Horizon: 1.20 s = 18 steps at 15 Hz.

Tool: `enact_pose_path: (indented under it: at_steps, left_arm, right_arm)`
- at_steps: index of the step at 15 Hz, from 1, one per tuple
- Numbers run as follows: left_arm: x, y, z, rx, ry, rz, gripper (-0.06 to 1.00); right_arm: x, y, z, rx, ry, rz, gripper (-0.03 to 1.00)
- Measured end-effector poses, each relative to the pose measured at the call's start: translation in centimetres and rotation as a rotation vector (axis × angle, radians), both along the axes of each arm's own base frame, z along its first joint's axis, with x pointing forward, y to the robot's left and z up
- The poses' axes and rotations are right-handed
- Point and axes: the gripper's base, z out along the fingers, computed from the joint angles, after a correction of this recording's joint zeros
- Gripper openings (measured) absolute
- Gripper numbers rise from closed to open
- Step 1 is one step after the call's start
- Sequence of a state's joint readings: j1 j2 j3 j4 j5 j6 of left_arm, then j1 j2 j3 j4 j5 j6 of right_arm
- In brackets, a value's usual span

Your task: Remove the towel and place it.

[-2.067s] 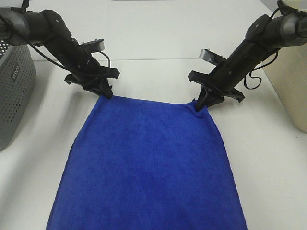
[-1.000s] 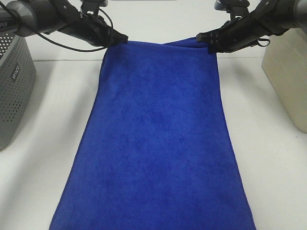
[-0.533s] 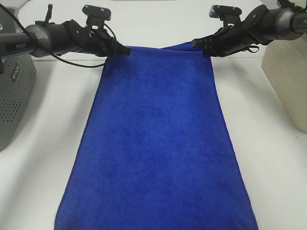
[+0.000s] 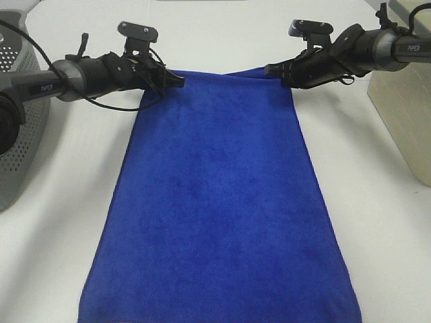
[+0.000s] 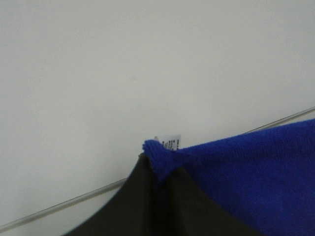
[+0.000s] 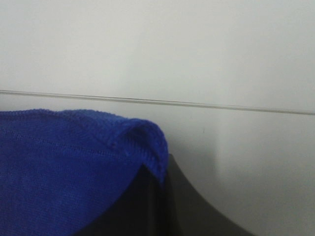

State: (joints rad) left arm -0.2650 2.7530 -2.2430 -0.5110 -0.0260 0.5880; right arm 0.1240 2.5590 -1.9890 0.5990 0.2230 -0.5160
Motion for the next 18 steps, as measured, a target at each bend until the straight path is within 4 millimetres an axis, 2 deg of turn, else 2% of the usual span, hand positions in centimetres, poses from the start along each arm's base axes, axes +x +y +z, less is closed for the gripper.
enact_pose_path:
  at_steps: [3,4,6,8,10,11,15,16,18]
  left_arm:
    - [0.3,-0.1,-0.5,-0.001,-0.01,-0.001,0.04]
    - [0.3,-0.2,-0.5,-0.001,-0.011,-0.002,0.05]
    - [0.3,-0.2,-0.7,0.0,-0.01,-0.001,0.15]
    - [0.3,-0.2,-0.8,0.0,-0.008,-0.001,0.36]
    - [0.2,-0.2,-0.8,0.0,-0.005,-0.003,0.6]
    - [0.2,-0.2,-0.9,0.001,0.003,-0.007,0.66]
    - [0.1,-0.3,-1.0,0.001,0.022,-0.017,0.7]
    - [0.2,-0.3,-0.8,0.001,0.022,-0.018,0.7]
    - [0.3,-0.3,0.8,-0.005,0.004,-0.023,0.7]
  right_arm:
    - [0.1,-0.1,0.1,-0.001,-0.015,-0.009,0.02]
    - [0.2,-0.1,0.2,0.005,-0.021,-0.016,0.05]
    - [0.2,0.0,0.2,0.016,-0.02,-0.022,0.21]
    - [0.1,0.0,0.2,0.021,-0.011,-0.019,0.41]
    - [-0.2,0.2,-0.1,0.031,0.04,0.009,0.5]
    - [-0.4,0.2,-0.3,0.03,0.062,0.026,0.51]
    - [-1.0,0.2,-0.7,-0.031,0.117,0.089,0.52]
    - [-1.1,-0.3,-0.8,-0.052,0.147,0.086,0.52]
    - [-1.0,-1.1,0.3,-0.04,0.136,0.055,0.52]
